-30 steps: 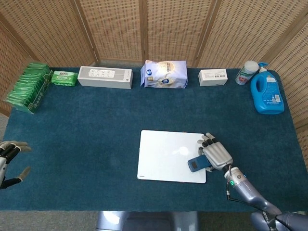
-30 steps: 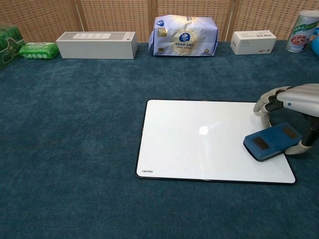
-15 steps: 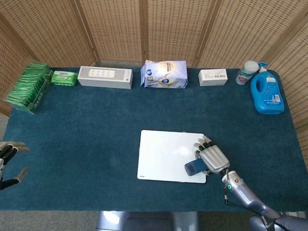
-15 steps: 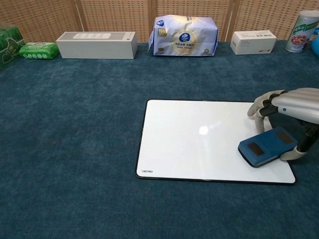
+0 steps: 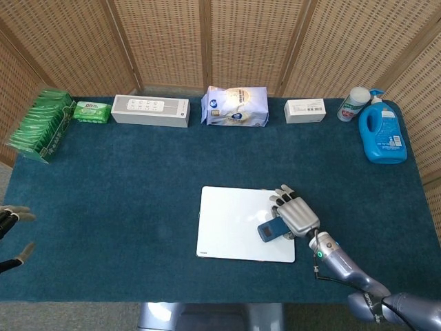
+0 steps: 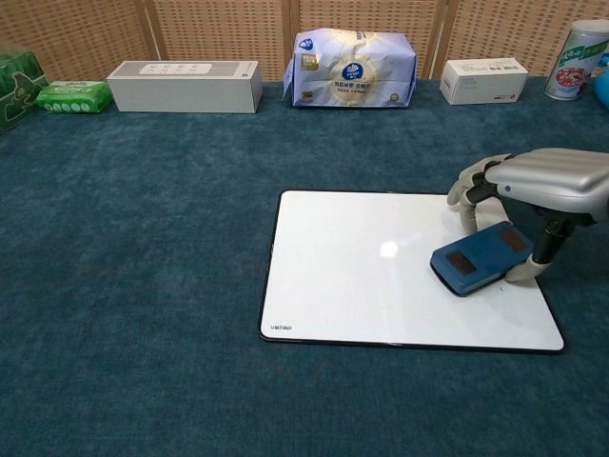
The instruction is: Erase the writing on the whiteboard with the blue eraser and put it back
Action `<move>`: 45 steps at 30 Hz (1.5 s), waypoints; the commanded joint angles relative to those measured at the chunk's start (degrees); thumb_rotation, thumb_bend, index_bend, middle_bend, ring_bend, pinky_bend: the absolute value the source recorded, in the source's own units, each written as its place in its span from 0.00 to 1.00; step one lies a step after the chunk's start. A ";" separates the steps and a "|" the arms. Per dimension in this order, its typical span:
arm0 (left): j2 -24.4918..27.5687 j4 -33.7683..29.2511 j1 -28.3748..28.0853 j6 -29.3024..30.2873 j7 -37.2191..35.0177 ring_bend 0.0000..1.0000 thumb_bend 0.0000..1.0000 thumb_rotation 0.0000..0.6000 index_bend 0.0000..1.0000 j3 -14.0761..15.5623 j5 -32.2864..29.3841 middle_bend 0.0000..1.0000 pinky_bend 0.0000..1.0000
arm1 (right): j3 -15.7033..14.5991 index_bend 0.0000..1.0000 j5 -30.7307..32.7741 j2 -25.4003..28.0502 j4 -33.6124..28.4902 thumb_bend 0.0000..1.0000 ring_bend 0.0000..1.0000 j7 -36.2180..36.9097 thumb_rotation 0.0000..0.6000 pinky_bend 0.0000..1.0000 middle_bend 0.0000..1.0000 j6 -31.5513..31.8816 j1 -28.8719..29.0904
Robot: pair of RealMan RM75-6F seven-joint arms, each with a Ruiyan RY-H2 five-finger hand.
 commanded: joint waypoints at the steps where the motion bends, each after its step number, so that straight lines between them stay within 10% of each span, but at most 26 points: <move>1: -0.05 0.06 -0.03 -0.04 -0.05 0.25 0.36 1.00 0.35 -0.03 -0.02 0.30 0.20 | 0.08 0.86 0.17 -0.15 -0.17 0.15 0.00 -0.27 1.00 0.00 0.20 -0.25 0.27; 22: -0.82 0.69 -1.21 -1.38 -0.44 0.25 0.36 1.00 0.35 -0.54 0.19 0.30 0.20 | -4.23 0.86 -0.03 2.68 -8.99 0.15 0.00 -4.66 1.00 0.00 0.20 4.69 -4.09; 45: -0.16 -0.02 -0.25 -0.12 0.02 0.25 0.36 1.00 0.34 -0.11 0.56 0.30 0.20 | -0.98 0.86 -2.40 -0.69 -2.16 0.15 0.00 1.88 1.00 0.00 0.18 2.94 -1.49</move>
